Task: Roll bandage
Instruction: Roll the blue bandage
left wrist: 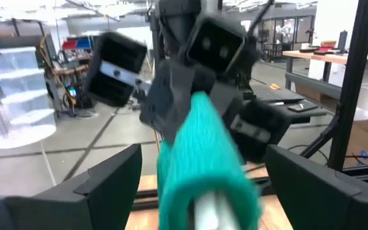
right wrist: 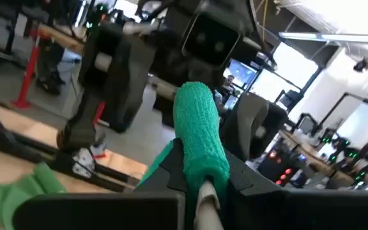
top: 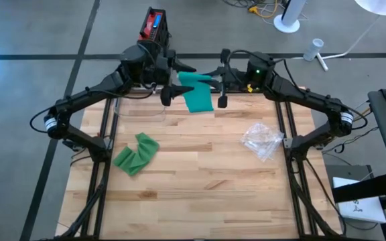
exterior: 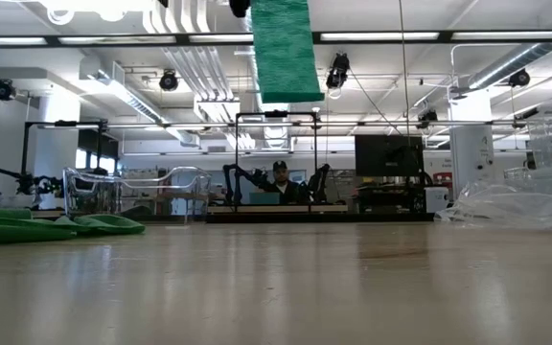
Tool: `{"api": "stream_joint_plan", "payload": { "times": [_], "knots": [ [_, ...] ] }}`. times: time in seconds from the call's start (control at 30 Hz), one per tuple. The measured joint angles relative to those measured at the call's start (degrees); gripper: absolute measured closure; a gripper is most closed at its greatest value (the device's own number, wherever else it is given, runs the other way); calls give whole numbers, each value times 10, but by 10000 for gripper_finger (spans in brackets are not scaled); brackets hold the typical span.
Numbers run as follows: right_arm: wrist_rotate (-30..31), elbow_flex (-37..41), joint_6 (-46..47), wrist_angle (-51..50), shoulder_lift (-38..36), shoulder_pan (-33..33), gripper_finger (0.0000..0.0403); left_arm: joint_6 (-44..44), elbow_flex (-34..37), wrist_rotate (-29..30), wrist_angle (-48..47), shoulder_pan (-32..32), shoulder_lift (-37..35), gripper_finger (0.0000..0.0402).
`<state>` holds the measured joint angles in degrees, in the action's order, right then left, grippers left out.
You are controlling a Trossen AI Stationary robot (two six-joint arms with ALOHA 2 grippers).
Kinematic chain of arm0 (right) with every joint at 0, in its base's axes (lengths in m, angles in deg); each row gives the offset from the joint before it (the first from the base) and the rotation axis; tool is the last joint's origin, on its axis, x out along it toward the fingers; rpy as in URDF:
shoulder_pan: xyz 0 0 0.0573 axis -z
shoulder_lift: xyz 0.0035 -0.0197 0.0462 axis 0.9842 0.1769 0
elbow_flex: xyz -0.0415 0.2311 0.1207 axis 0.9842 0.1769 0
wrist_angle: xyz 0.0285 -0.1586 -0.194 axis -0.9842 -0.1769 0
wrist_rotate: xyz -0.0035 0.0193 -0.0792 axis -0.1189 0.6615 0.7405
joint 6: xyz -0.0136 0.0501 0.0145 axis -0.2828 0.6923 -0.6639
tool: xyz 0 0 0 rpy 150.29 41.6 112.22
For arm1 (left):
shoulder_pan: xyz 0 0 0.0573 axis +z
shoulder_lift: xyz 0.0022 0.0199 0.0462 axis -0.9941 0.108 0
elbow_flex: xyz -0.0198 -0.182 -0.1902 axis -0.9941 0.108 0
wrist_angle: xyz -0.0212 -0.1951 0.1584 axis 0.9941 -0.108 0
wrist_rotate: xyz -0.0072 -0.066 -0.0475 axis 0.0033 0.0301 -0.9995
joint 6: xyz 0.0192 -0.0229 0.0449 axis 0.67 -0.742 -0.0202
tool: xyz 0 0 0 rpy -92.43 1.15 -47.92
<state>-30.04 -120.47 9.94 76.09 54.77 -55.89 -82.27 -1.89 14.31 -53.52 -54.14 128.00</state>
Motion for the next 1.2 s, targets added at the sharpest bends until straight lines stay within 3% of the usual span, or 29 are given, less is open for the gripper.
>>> {"api": "stream_joint_plan", "payload": {
  "times": [0.17, 0.3, 0.4, 0.57, 0.6, 0.9, 1.07, 1.2],
  "knots": [
    [-4, 0, 69, 38, 0, 0, 382, 0, 0, 0, -6, 0, 18, 98],
    [-4, 0, 109, 59, 0, 0, 382, 0, 0, 11, -5, 0, 30, 141],
    [-4, 0, 134, 61, 0, 0, 382, 1, 0, 16, -5, 0, 31, 206],
    [-4, -5, 148, 58, -1, 0, 382, 11, 0, 18, -25, 0, 30, 370],
    [-4, -9, 148, 53, -1, 0, 382, 13, 0, 19, -30, 0, 30, 384],
    [11, -75, 87, -88, -3, 8, 382, 64, 0, 20, -111, 0, 20, 395],
    [16, -70, 42, -75, -3, 7, 382, 75, -1, 20, -105, -4, 9, 393],
    [16, -39, 38, 4, -3, 7, 382, 92, -1, 20, -99, -5, 5, 363]
  ]
}}
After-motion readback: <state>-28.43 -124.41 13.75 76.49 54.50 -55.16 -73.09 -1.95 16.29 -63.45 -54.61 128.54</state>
